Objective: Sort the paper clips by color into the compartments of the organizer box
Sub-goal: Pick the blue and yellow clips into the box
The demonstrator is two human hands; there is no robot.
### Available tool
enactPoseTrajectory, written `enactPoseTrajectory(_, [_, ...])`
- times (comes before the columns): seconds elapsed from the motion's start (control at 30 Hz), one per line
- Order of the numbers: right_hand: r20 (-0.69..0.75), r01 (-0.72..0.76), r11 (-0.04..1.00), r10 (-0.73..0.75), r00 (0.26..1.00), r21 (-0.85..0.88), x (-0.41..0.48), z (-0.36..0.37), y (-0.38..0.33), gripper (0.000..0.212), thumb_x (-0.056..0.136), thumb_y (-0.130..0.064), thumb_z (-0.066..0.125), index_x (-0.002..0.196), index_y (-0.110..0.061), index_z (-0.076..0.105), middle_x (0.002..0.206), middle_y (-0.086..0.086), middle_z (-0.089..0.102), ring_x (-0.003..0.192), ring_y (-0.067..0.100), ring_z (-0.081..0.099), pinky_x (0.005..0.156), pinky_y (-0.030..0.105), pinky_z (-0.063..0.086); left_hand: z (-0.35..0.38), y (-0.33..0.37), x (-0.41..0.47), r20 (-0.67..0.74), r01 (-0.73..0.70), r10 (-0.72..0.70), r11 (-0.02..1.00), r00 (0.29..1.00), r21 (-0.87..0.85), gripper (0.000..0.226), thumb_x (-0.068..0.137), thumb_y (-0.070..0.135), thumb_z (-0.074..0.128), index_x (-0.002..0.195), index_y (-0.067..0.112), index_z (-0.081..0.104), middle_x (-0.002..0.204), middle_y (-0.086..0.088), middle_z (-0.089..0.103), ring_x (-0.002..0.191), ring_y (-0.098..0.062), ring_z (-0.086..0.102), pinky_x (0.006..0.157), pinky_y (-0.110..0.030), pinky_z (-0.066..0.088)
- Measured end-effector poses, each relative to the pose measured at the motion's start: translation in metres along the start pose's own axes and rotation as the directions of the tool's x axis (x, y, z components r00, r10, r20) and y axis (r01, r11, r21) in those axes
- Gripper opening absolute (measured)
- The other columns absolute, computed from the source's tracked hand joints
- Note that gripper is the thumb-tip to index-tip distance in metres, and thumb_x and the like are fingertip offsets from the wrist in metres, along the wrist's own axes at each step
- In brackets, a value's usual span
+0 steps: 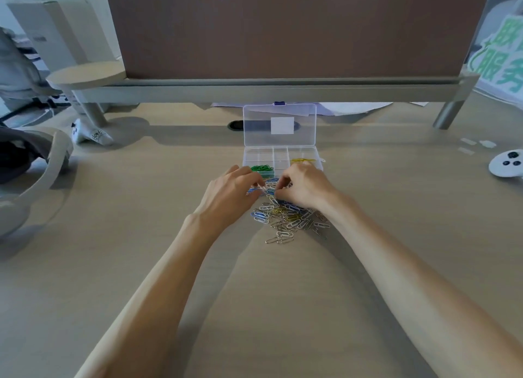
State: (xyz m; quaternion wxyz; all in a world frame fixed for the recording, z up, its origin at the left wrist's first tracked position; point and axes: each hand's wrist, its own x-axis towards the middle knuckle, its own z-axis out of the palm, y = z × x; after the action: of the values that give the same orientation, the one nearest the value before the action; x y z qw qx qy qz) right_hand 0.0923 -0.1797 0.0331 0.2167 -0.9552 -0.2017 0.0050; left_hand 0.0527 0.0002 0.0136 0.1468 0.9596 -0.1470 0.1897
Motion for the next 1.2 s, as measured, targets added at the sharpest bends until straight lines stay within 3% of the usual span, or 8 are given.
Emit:
enactPoseTrajectory(0.1, [0.036, -0.005, 0.996, 0.002, 0.999, 0.086, -0.002, 0.0, 0.003, 0.008, 0.078, -0.032, 0.072, 0.071, -0.032, 0.067, 0.089, -0.008, 0.068, 0.093, 0.013, 0.059, 0.089, 0.043, 0.05, 0.003, 0.002, -0.005, -0.026, 0.001, -0.002, 0.998, 1.0, -0.06, 0.018, 0.091, 0.029, 0.062, 0.107, 0.023, 0.066, 0.106, 0.008, 0.064, 0.1, -0.015, 0.052, 0.067, -0.032, 0.046])
enactPoseTrajectory(0.23, [-0.025, 0.039, 0.979, -0.035, 0.999, 0.2, -0.01, 0.0, 0.012, 0.004, 0.081, -0.027, 0.072, 0.081, -0.024, 0.071, 0.083, -0.009, 0.066, 0.08, 0.009, 0.061, 0.08, 0.038, 0.054, 0.004, 0.002, -0.007, -0.03, 0.012, -0.016, 0.994, 0.999, -0.109, 0.021, 0.091, 0.029, 0.063, 0.111, 0.022, 0.067, 0.108, 0.006, 0.064, 0.1, -0.015, 0.052, 0.072, -0.035, 0.05])
enactPoseTrajectory(0.43, [-0.123, 0.1, 0.941, -0.062, 0.99, 0.324, -0.021, -0.002, 0.021, 0.013, 0.08, -0.017, 0.076, 0.081, -0.025, 0.067, 0.083, -0.01, 0.065, 0.079, 0.006, 0.061, 0.073, 0.021, 0.047, 0.007, 0.007, -0.005, 0.026, 0.021, -0.017, 0.985, 1.0, -0.172, 0.022, 0.092, 0.03, 0.062, 0.112, 0.024, 0.067, 0.11, 0.007, 0.062, 0.105, -0.012, 0.05, 0.078, -0.034, 0.049])
enactPoseTrajectory(0.63, [-0.192, 0.065, 0.955, -0.008, 0.981, 0.289, -0.021, 0.002, 0.032, 0.014, 0.078, -0.02, 0.079, 0.082, -0.027, 0.068, 0.088, -0.009, 0.068, 0.083, 0.012, 0.063, 0.076, 0.03, 0.052, 0.008, 0.011, 0.0, 0.048, 0.031, -0.025, 0.992, 0.999, -0.125, 0.02, 0.094, 0.032, 0.059, 0.109, 0.023, 0.069, 0.109, 0.006, 0.064, 0.105, -0.012, 0.051, 0.077, -0.032, 0.049])
enactPoseTrajectory(0.8, [-0.219, 0.082, 0.953, -0.017, 0.976, 0.293, -0.025, 0.001, 0.035, 0.022, 0.079, -0.018, 0.078, 0.1, -0.019, 0.071, 0.089, -0.008, 0.069, 0.078, 0.008, 0.061, 0.076, 0.026, 0.051, 0.007, 0.02, 0.014, 0.042, 0.078, -0.072, 0.981, 0.997, -0.177, 0.02, 0.092, 0.035, 0.061, 0.106, 0.023, 0.07, 0.104, 0.008, 0.065, 0.103, -0.011, 0.053, 0.08, -0.034, 0.05])
enactPoseTrajectory(1.0, [-0.224, 0.131, 0.929, -0.055, 0.973, 0.345, -0.028, 0.001, 0.032, 0.012, 0.081, -0.015, 0.074, 0.091, -0.023, 0.073, 0.088, -0.007, 0.07, 0.081, 0.01, 0.062, 0.075, 0.024, 0.05, 0.008, 0.028, 0.02, 0.08, 0.099, -0.08, 0.957, 0.994, -0.272, 0.013, 0.089, 0.033, 0.066, 0.097, 0.026, 0.072, 0.095, 0.014, 0.066, 0.093, -0.008, 0.054, 0.08, -0.034, 0.05])
enactPoseTrajectory(1.2, [-0.232, 0.134, 0.909, -0.043, 0.972, 0.395, -0.026, 0.004, 0.034, 0.021, 0.083, -0.013, 0.072, 0.103, -0.018, 0.067, 0.089, -0.007, 0.067, 0.082, 0.008, 0.063, 0.074, 0.017, 0.05, 0.007, 0.029, 0.019, 0.031, 0.109, -0.105, 0.958, 0.994, -0.266, 0.013, 0.091, 0.03, 0.063, 0.095, 0.025, 0.074, 0.091, 0.013, 0.069, 0.086, -0.006, 0.056, 0.073, -0.029, 0.049])
